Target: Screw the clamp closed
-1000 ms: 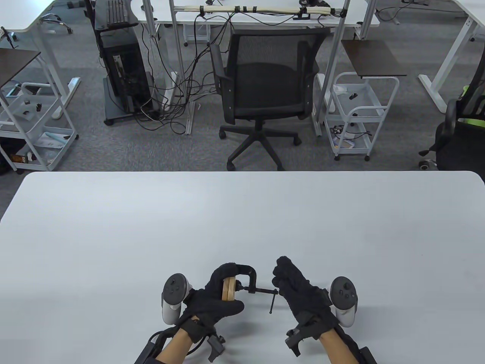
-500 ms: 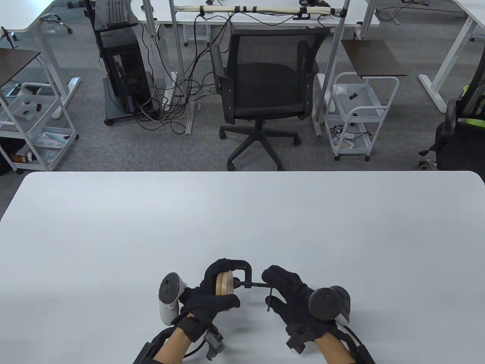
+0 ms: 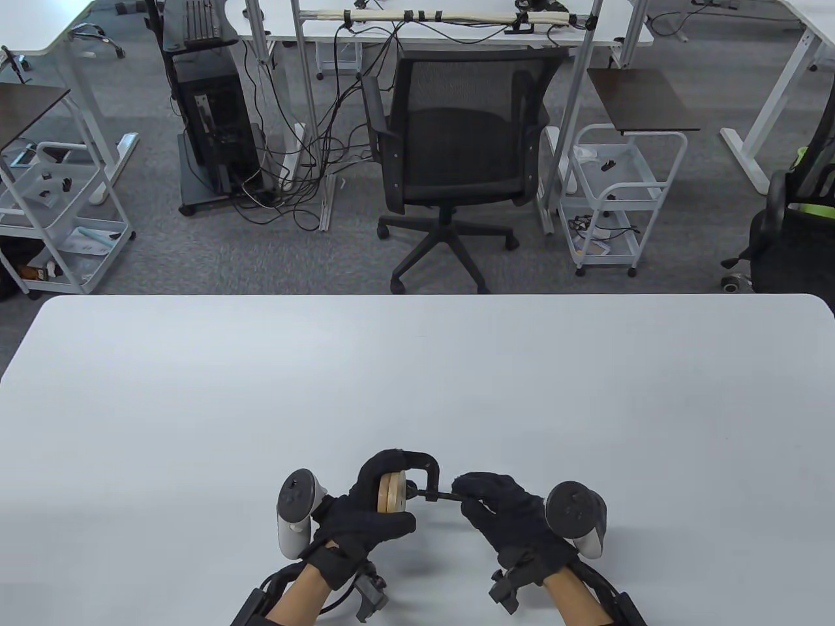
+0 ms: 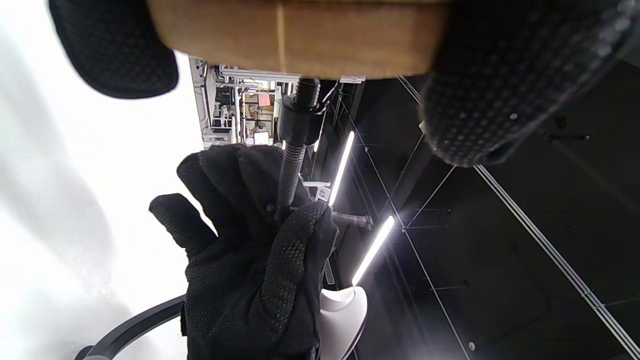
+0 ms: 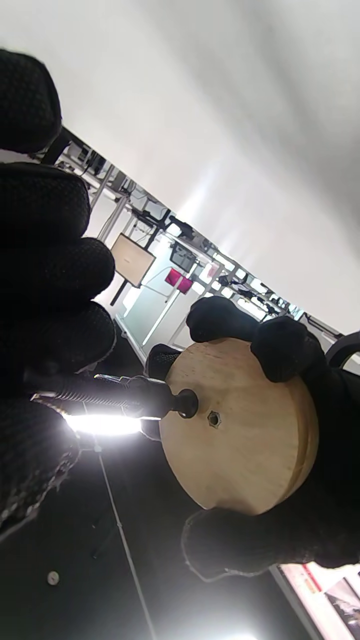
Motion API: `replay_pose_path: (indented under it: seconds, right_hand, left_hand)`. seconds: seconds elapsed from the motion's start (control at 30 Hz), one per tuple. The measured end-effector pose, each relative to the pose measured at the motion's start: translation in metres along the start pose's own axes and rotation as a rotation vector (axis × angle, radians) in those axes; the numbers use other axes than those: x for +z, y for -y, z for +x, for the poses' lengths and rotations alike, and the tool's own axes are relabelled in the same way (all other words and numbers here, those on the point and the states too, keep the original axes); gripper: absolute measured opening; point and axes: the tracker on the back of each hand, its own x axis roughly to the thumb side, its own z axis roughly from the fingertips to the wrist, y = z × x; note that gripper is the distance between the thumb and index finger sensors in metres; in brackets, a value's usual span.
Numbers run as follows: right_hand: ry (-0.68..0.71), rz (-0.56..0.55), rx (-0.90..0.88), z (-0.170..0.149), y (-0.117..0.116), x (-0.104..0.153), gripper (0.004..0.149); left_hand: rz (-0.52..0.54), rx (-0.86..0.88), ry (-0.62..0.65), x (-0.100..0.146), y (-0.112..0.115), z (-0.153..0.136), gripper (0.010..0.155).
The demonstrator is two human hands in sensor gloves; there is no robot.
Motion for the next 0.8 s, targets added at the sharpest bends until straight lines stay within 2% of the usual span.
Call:
replay_pose_path:
  seconds: [0.23, 0.57, 0.7, 0.8]
  right_hand:
    - [-0.060, 0.023, -0.154, -0.006, -0.001, -0.001, 0.048]
    - [-0.038, -0.055, -0.065, -0.004, 0.007, 0.000, 0.056]
    - [-0.005, -0.099, -0.023, -0.003, 0.014, 0.002, 0.056]
    - [0.039, -0.091, 0.042, 0.000, 0.014, 0.002, 0.054]
  left_hand:
    - [-0.018, -0.011, 0.002, 0.000, 0.002, -0.001, 0.098]
    - [0.011, -0.004, 0.002, 0.000, -0.002, 0.000, 0.098]
    - [0.023, 0.003, -0.005, 0.001, -0.004, -0.001, 0.098]
    - [0.028, 0.019, 0.000, 0.001, -0.004, 0.000, 0.098]
